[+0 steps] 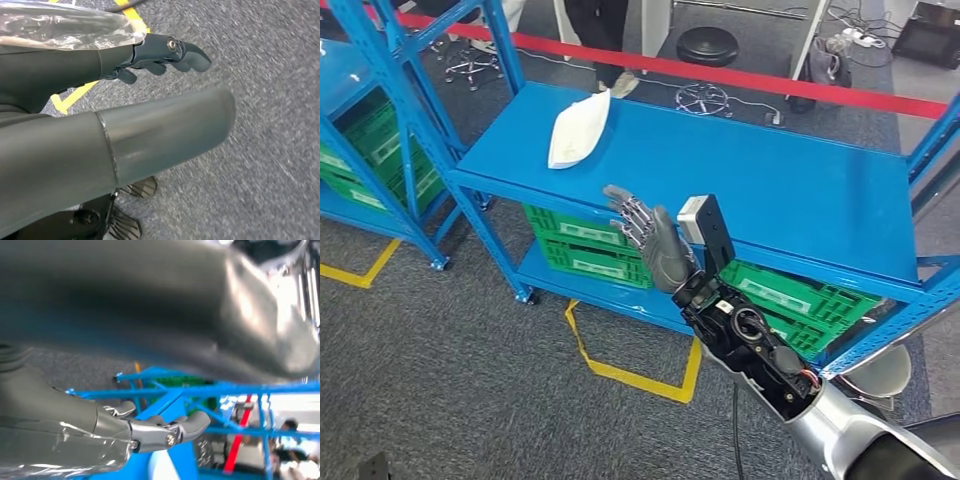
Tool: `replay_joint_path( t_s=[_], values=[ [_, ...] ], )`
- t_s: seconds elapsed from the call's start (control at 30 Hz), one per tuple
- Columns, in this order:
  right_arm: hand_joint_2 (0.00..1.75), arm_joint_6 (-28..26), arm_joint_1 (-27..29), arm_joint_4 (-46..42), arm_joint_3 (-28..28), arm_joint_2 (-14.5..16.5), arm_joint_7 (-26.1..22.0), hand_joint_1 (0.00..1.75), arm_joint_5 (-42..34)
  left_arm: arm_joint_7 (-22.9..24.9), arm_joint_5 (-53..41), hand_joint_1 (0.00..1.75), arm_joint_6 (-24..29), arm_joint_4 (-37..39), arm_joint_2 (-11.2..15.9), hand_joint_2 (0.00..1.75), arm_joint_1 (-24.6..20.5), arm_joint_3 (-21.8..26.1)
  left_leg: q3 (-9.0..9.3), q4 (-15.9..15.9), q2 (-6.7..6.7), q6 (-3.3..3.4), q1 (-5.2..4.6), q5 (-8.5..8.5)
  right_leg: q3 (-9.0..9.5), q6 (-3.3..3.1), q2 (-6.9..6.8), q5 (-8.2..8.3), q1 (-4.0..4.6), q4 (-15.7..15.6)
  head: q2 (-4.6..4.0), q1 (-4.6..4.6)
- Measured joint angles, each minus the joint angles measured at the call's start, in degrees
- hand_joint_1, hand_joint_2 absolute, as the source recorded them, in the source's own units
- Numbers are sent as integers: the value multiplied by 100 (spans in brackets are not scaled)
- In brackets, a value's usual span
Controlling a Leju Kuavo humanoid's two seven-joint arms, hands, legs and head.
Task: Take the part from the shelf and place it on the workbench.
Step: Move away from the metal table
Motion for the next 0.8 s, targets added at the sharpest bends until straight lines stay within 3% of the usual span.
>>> replay_joint_path(
  t_s=[0.07,0.13,0.17,0.2,0.23,0.27,0.33,0.4,0.47,0.5,0.53,0.57,0.63,0.7,0.73,0.77,0.8],
  values=[
    [0,5,-21,16,2,1,-18,0,-5,-1,-1,0,2,-1,-1,0,-13,-2,-130,329,-227,-51,24,-211,22,-57,121,26,-24,-30,0,-27],
    [0,8,-31,35,10,2,-35,0,-16,-1,-1,0,6,0,9,0,-1,-3,-526,1116,-512,-73,33,-564,22,-98,250,35,-33,-35,0,-64],
    [0,7,-22,49,15,2,-43,0,-23,-1,-1,0,8,1,15,0,14,-3,-741,1500,-568,-75,31,-685,19,-110,327,36,-29,-34,0,-74],
    [0,6,-13,63,21,2,-48,0,-28,-1,-2,0,9,1,21,0,30,-4,-885,1719,-591,-72,30,-703,19,-116,407,36,-24,-32,0,-78],
    [0,3,-5,77,28,2,-52,0,-28,0,-6,0,9,1,24,0,38,-6,-924,1708,-601,-61,29,-608,21,-117,488,35,-21,-30,0,-80],
    [0,-3,-2,89,34,2,-56,0,-28,3,-12,0,9,1,26,0,38,-9,-841,1457,-621,-45,30,-413,25,-117,567,35,-20,-27,0,-81],
    [0,-19,-1,100,42,2,-60,0,-24,9,-24,0,9,1,37,0,18,-16,-482,607,-821,-4,39,17,26,-106,707,31,-13,-17,0,-86],
    [0,-32,6,101,45,2,-61,0,-18,16,-35,0,8,1,51,0,-2,-28,-246,69,-999,23,45,193,3,-67,829,32,-16,-6,0,-84],
    [0,-47,32,101,46,2,-62,0,-11,25,-41,0,5,1,54,0,-16,-43,-208,-8,-949,51,38,185,-24,-3,945,42,-34,-15,0,-79],
    [0,-53,48,101,45,2,-62,0,-8,28,-42,0,2,1,49,0,-25,-49,-188,-29,-888,75,41,190,-41,28,952,27,-40,-3,0,-79],
    [0,-59,57,101,44,2,-64,0,-4,30,-42,0,0,1,46,0,-34,-52,-166,-56,-828,103,50,196,-81,58,874,-30,-34,69,0,-68],
    [0,-61,59,101,43,2,-67,0,-3,30,-43,0,-2,1,43,0,-40,-55,-144,-82,-763,132,59,201,-172,85,744,-149,-29,260,0,-49],
    [0,-63,66,102,42,2,-69,0,-1,30,-44,0,-3,1,44,0,-39,-62,-119,-100,-639,172,58,189,-503,135,446,-509,-42,976,0,-11],
    [0,-62,92,103,46,2,-61,0,8,30,-42,0,-8,1,44,0,-28,-71,-110,-98,-507,180,57,172,-825,181,344,-720,-84,1637,0,0],
    [0,-61,101,103,47,2,-55,0,15,30,-40,0,-16,1,44,0,-25,-80,-103,-97,-444,173,61,160,-856,201,319,-674,-103,1692,0,2],
    [0,-60,101,103,49,2,-50,0,26,30,-39,0,-26,1,43,0,-23,-89,-88,-95,-386,158,68,147,-766,216,284,-522,-122,1505,0,6],
    [0,-58,95,103,50,2,-45,0,37,31,-37,0,-37,1,42,0,-24,-97,-64,-94,-334,137,75,130,-578,222,215,-307,-134,1128,0,13]
  ],
)
